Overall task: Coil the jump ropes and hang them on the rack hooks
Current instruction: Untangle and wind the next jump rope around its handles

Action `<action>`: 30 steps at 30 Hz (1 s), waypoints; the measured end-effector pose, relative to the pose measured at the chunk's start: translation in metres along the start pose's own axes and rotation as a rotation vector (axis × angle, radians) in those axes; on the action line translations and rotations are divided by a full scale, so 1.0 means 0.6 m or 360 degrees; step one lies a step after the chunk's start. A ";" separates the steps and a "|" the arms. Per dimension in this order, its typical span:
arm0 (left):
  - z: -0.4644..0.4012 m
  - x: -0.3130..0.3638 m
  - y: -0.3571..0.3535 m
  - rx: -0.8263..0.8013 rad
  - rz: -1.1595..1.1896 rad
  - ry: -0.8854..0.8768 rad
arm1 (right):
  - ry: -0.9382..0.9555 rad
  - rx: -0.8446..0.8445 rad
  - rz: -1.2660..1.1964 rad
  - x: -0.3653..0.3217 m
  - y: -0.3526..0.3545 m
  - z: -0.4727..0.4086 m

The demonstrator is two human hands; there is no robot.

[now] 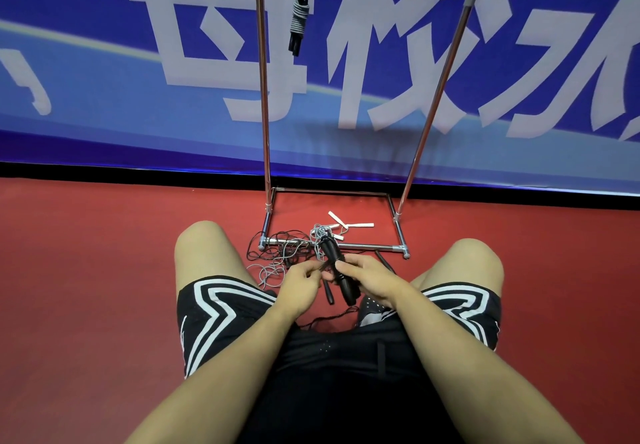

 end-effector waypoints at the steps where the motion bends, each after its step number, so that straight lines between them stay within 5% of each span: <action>1: 0.000 0.003 -0.001 -0.0008 -0.0044 -0.0016 | 0.0034 0.0052 0.0088 -0.002 0.007 0.000; 12: 0.009 0.019 -0.015 -0.0118 -0.0334 -0.0129 | 0.0165 0.0237 0.0675 -0.018 0.017 0.002; 22: 0.005 0.009 -0.026 -0.0212 -0.0493 -0.0165 | -0.0010 -0.0027 0.0600 -0.005 -0.001 0.004; 30: -0.005 -0.019 -0.010 -0.0045 -0.0331 0.0093 | 0.0043 0.0076 0.0603 -0.006 0.017 0.002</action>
Point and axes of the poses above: each hand's wrist, its own z-axis away from the middle knuckle, its own y-axis out of the back of the hand, x = y × z, the point moved 9 cm from there along -z, towards the middle knuckle, and after that the axes turned 3 degrees about -x, right-handed, at the moved point
